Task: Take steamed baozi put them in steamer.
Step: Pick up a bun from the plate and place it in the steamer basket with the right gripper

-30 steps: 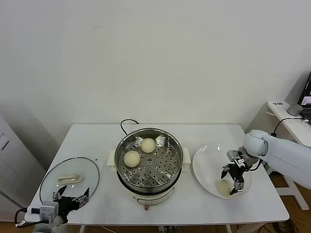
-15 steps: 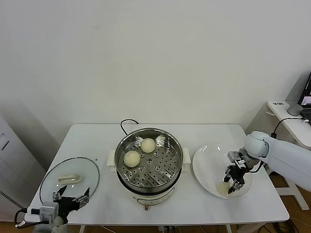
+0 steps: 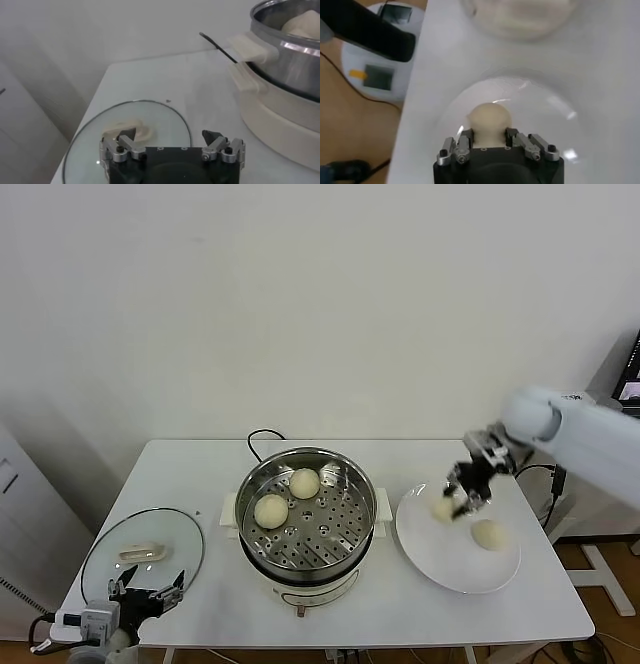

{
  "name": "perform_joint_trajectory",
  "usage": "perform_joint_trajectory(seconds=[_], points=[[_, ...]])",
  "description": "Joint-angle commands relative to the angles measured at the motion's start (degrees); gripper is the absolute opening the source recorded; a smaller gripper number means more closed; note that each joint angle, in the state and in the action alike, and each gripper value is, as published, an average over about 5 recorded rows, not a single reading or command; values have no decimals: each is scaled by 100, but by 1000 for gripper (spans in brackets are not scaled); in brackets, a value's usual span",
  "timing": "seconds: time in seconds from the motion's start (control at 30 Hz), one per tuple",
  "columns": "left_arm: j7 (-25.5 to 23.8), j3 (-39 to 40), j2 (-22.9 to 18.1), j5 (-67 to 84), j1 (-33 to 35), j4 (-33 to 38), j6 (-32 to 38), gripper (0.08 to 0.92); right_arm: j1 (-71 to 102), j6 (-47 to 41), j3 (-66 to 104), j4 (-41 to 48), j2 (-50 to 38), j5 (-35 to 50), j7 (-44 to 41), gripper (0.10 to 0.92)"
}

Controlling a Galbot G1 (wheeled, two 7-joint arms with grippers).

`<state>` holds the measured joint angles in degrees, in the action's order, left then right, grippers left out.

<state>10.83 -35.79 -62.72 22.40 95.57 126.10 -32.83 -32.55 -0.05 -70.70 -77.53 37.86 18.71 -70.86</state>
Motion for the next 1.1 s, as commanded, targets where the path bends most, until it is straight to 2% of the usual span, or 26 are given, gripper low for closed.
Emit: perform_joint_trajectory(seconds=[0.03,0.2,0.43,0.73,1.1], points=[[1,25,23,-5,-5,17,-1,823,-1170,1129,138,-356,1061,568,208,416],[2,41,14,-17,-6,45,0,823,-871,2161,207,-404,1759,274,523,418],[1,37,-28,-39,4,45,10,823,-383,2951,224,-859,2375,-692,749,424],[-2,17,-57,-58,33,62,18,823,97,3675,44,-1373,2355,-1709,686,425],[-4,35,-94,-93,28,56,13,823,921,4329,558,-1247,2329,-2936,478,449]])
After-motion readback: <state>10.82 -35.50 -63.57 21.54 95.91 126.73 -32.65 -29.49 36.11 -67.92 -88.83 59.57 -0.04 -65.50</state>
